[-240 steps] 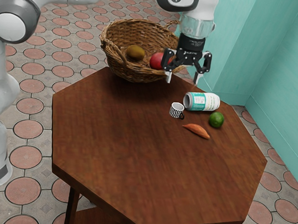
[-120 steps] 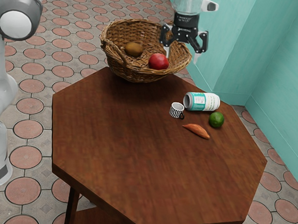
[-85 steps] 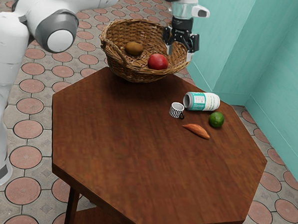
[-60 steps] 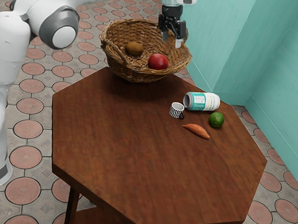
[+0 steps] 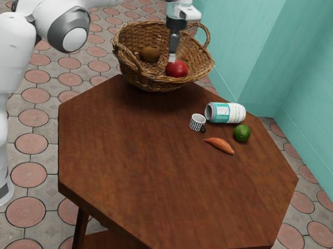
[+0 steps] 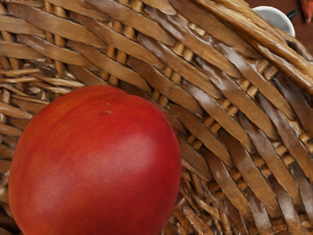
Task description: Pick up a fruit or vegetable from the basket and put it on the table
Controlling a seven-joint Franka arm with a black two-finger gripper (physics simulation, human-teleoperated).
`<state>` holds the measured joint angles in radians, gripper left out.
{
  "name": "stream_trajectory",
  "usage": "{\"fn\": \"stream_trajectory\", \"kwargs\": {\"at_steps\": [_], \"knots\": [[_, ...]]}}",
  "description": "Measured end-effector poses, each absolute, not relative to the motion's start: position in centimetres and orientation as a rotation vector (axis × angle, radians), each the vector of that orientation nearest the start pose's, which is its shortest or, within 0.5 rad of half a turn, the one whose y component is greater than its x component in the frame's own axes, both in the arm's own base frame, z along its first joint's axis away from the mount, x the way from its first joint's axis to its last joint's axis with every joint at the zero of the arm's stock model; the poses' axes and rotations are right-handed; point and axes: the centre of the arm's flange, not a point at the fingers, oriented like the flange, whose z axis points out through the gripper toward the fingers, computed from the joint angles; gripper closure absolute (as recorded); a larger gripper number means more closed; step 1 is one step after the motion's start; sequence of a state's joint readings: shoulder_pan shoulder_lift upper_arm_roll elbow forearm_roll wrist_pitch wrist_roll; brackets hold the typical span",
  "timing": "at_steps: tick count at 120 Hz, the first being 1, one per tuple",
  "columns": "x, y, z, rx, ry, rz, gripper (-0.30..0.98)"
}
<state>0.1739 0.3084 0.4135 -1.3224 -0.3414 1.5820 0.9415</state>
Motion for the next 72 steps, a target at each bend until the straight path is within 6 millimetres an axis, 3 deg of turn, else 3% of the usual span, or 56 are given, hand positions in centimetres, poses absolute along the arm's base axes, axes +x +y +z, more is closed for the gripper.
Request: {"fn": "stream_trajectory", "kwargs": {"at_steps": [19,44,72], "knots": [[57.6,28.5,56.0,-3.194,0.870,-0.199,0.00],[57.6,28.8,55.7,-3.107,1.106,-0.209,-0.01],[55.2,30.4,57.3,-3.035,1.232,-0.254,0.00]]}}
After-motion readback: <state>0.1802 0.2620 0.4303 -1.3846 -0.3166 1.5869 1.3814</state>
